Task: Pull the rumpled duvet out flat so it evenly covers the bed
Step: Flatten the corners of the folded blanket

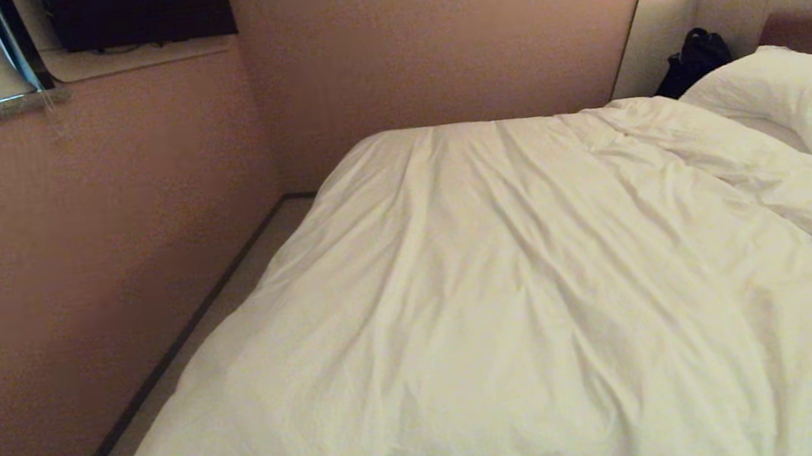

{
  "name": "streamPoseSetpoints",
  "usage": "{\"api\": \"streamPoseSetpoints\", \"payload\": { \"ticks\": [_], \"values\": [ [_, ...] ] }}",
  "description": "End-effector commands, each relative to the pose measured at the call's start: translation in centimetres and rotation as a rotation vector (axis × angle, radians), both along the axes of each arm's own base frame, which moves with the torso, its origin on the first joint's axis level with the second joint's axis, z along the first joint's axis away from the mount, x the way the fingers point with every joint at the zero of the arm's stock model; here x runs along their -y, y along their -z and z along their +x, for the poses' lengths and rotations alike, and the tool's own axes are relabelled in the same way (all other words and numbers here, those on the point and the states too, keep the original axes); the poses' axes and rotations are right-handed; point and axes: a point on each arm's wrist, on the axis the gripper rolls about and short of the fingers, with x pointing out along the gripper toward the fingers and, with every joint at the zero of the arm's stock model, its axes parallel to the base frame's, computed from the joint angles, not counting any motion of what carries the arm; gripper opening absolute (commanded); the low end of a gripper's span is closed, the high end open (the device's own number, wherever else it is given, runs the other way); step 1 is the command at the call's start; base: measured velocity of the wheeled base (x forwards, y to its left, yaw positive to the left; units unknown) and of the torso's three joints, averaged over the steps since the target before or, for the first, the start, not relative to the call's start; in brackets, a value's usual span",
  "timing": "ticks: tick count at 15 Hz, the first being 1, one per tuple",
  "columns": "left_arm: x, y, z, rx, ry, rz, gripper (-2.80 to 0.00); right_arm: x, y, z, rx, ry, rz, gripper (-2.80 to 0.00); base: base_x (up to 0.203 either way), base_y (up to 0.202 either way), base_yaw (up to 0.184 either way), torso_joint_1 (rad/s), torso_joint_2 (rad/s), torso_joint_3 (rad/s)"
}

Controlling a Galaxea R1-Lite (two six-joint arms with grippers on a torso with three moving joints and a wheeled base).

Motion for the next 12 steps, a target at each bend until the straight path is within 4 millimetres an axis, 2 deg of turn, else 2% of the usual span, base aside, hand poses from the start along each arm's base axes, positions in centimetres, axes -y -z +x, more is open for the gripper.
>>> {"api": "streamPoseSetpoints", "payload": {
  "ticks": [1, 3, 6, 8, 12],
  "values": [
    [4.3, 0.5, -4.1, 0.105, 0.013, 0.111, -2.8, 0.0, 0.0, 0.0, 0.001, 0.0, -0.001, -2.8, 0.0, 0.0, 0.0, 0.0, 0.0, 0.0],
    [5.2, 1.1, -5.7, 0.114, 0.076, 0.13, -2.8, 0.0, 0.0, 0.0, 0.001, 0.0, -0.001, -2.8, 0.0, 0.0, 0.0, 0.0, 0.0, 0.0],
    [4.4, 2.0, -8.0, 0.107, 0.151, 0.165, -2.8, 0.0, 0.0, 0.0, 0.001, 0.0, -0.001, -2.8, 0.0, 0.0, 0.0, 0.0, 0.0, 0.0],
    [3.5, 2.9, -9.1, 0.071, 0.039, 0.219, -2.8, 0.0, 0.0, 0.0, 0.001, 0.0, -0.001, -2.8, 0.0, 0.0, 0.0, 0.0, 0.0, 0.0],
    [3.3, 3.8, -9.0, 0.035, 0.027, 0.229, -2.8, 0.0, 0.0, 0.0, 0.001, 0.0, -0.001, -2.8, 0.0, 0.0, 0.0, 0.0, 0.0, 0.0]
  ]
}}
